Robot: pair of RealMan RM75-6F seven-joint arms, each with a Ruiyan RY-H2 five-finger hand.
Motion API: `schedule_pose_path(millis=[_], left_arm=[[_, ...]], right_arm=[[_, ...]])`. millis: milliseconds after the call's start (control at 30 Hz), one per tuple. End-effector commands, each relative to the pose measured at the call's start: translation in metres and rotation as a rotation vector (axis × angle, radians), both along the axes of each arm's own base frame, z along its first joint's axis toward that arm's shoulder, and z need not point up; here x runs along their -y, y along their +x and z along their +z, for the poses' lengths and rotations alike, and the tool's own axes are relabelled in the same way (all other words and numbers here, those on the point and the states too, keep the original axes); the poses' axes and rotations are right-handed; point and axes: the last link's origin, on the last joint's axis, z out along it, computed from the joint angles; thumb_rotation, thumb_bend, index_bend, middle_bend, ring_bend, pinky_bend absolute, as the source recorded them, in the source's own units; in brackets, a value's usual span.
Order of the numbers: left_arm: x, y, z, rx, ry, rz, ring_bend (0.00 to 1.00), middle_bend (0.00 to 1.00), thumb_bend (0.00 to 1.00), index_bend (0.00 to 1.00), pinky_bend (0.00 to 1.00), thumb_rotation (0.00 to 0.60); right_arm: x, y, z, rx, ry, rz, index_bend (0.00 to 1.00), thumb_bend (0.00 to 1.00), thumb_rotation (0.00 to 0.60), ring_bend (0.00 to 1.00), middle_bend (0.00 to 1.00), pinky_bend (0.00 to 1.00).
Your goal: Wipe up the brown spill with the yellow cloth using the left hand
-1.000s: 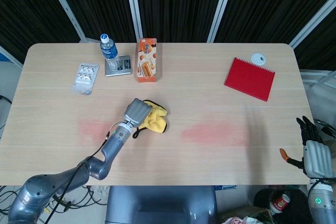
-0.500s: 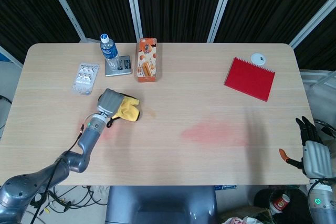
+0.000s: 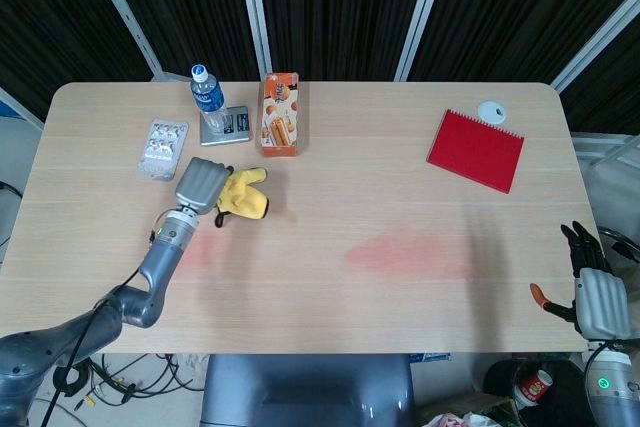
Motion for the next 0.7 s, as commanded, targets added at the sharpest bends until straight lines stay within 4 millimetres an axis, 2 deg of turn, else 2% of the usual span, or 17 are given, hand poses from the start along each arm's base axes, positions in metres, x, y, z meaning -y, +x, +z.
schedule_pose_path(millis=[33,133,300,400,533,700], left_arm=[[0.001,0.025,-0.018,0.01,-0.024,-0.047,0.64,0.73,0.52,0.72,0.74,0.6],[0.004,0.039,-0.031,0.006,-0.048,-0.07,0.64,0.73,0.52,0.72,0.74,0.6],[0.007,0.067,-0.063,-0.008,-0.086,-0.098,0.64,0.73,0.52,0.72,0.74,0.6],[0.008,0.076,-0.077,-0.008,-0.1,-0.096,0.64,0.73,0.52,0.72,0.74,0.6],[0.011,0.079,-0.091,-0.037,-0.12,-0.104,0.64,0.73,0.52,0.72,0.74,0.6],[0.01,0.067,-0.094,-0.074,-0.123,-0.091,0.64,0.73,0.52,0.72,0.74,0.6]], right_arm=[[0.0,0.0,0.001,0.001,-0.003,-0.002,0.01,0.17,0.6,0.0,0.0,0.19],[0.0,-0.001,0.001,0.003,-0.005,-0.004,0.01,0.17,0.6,0.0,0.0,0.19],[0.0,-0.002,0.001,0.004,-0.004,-0.006,0.01,0.17,0.6,0.0,0.0,0.19],[0.0,-0.002,0.002,0.006,-0.006,-0.009,0.01,0.17,0.6,0.0,0.0,0.19],[0.0,-0.003,0.003,0.006,-0.007,-0.01,0.01,0.17,0.6,0.0,0.0,0.19],[0.0,-0.002,0.002,0.008,-0.005,-0.007,0.01,0.17,0.6,0.0,0.0,0.19]])
